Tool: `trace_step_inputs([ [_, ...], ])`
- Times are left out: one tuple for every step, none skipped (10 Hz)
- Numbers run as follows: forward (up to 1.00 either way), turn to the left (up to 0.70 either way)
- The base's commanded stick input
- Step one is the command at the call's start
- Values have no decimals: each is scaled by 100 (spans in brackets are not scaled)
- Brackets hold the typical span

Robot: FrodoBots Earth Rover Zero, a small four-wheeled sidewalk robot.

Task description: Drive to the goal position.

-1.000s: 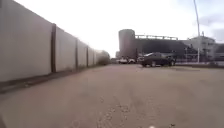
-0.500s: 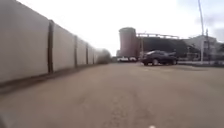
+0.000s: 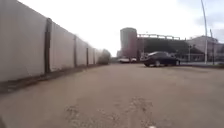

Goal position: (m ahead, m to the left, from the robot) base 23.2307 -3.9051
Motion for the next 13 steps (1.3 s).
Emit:
trace_step_inputs([
  [70, 1],
  [70, 1],
  [70, 1],
  [70, 1],
  [70, 1],
  [70, 1],
  [70, 1],
  [70, 1],
  [70, 1],
  [70, 1],
  [70, 1],
  [70, 1],
  [70, 1],
])
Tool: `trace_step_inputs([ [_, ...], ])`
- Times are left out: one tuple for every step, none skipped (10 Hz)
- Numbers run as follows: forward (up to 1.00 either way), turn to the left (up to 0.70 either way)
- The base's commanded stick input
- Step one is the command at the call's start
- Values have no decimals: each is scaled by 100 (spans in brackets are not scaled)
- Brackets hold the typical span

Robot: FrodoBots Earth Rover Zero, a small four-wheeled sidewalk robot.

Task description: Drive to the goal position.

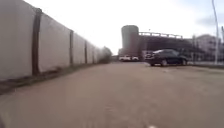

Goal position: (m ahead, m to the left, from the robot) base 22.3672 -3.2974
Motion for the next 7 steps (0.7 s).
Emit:
trace_step_inputs([
  [70, 1],
  [70, 1],
  [70, 1],
  [70, 1],
  [70, 1],
  [70, 1],
  [70, 1],
])
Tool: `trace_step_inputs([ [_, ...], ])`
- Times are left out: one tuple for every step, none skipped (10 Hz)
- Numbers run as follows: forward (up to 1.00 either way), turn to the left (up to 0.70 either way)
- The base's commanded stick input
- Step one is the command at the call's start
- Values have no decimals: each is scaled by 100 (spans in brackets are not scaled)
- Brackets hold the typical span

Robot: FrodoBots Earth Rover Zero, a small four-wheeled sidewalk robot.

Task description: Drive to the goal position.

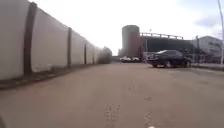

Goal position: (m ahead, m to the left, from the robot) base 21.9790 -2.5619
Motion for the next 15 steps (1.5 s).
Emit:
trace_step_inputs([
  [70, 1],
  [70, 1],
  [70, 1],
  [70, 1],
  [70, 1],
  [70, 1],
  [70, 1],
  [70, 1],
  [70, 1],
  [70, 1],
  [70, 1],
  [70, 1],
  [70, 1],
  [70, 1],
  [70, 1],
])
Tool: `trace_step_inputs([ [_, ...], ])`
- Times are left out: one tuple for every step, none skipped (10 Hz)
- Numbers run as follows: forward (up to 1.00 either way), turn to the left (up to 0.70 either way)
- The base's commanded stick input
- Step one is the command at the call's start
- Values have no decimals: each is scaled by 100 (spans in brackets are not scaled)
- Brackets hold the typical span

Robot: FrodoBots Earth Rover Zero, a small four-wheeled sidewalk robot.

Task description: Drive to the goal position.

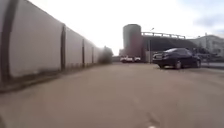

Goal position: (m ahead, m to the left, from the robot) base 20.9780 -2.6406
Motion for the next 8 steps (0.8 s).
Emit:
trace_step_inputs([
  [70, 1],
  [70, 1],
  [70, 1],
  [70, 1],
  [70, 1],
  [70, 1],
  [70, 1],
  [70, 1],
])
